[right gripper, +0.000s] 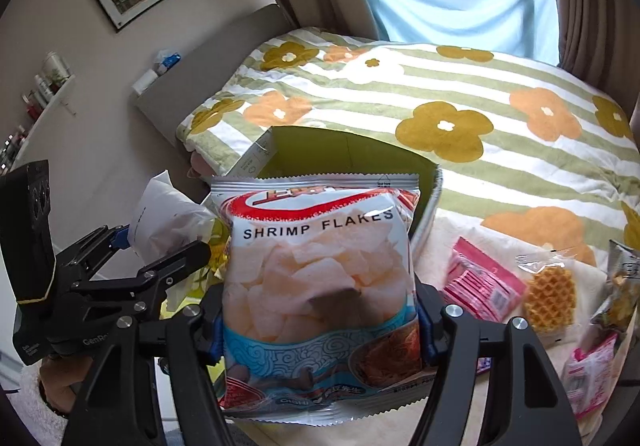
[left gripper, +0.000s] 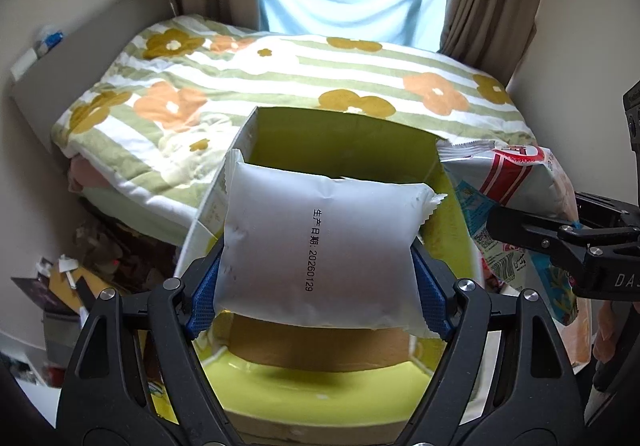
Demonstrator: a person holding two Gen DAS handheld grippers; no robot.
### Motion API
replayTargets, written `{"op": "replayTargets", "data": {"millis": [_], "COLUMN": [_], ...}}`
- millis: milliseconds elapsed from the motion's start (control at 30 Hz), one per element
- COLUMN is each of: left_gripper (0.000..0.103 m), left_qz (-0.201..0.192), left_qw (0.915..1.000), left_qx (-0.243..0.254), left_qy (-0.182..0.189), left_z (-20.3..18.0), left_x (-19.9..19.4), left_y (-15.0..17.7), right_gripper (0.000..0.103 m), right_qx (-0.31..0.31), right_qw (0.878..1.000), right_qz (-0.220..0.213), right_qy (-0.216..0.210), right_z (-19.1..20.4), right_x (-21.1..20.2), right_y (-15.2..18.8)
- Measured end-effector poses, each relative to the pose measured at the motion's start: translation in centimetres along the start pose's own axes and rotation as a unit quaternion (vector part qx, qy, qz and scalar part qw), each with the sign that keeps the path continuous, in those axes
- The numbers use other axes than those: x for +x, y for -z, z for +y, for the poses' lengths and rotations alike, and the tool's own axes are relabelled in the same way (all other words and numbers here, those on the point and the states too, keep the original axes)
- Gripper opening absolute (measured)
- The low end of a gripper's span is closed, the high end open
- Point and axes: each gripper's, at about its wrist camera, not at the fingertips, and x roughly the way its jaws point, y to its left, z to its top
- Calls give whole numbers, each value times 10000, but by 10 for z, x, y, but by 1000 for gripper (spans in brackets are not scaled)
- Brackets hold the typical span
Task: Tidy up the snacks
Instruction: 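Carry the bun packet to the box with left tool while right tool carries shrimp flakes bag, then open both tools to drop the bun packet and shrimp flakes bag into the box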
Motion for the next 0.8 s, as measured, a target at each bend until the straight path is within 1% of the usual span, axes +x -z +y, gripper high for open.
{"op": "replayTargets", "data": {"millis": [167,267,367,400,433,733,800], "left_gripper": [78,79,91,98,101,101,101], "left_qz": [275,348,371,363,323,352,360], "left_qw": [9992,9987,9986,9987,9988,9984,9985], "left_qx": [127,227,261,262,280,350,373], "left_qy": [269,294,288,244,239,253,195], "left_z": [24,30,35,37,38,34,31], "left_x": [30,40,45,45,43,41,40], "left_y": [-6,-7,-7,-5,-4,2,2], "right_gripper": [65,65,65,65,65,65,65], "right_qx": [358,501,558,572,589,662,676], "right_qw": [9990,9980,9974,9972,9970,9962,9960], "right_qz": [112,146,196,204,215,326,375], "right_qy": [242,350,424,439,456,465,443], "right_z": [7,12,12,13,13,7,8], "right_x": [25,32,37,39,41,50,52], "right_y": [-8,-10,-12,-12,-12,-13,-15]}}
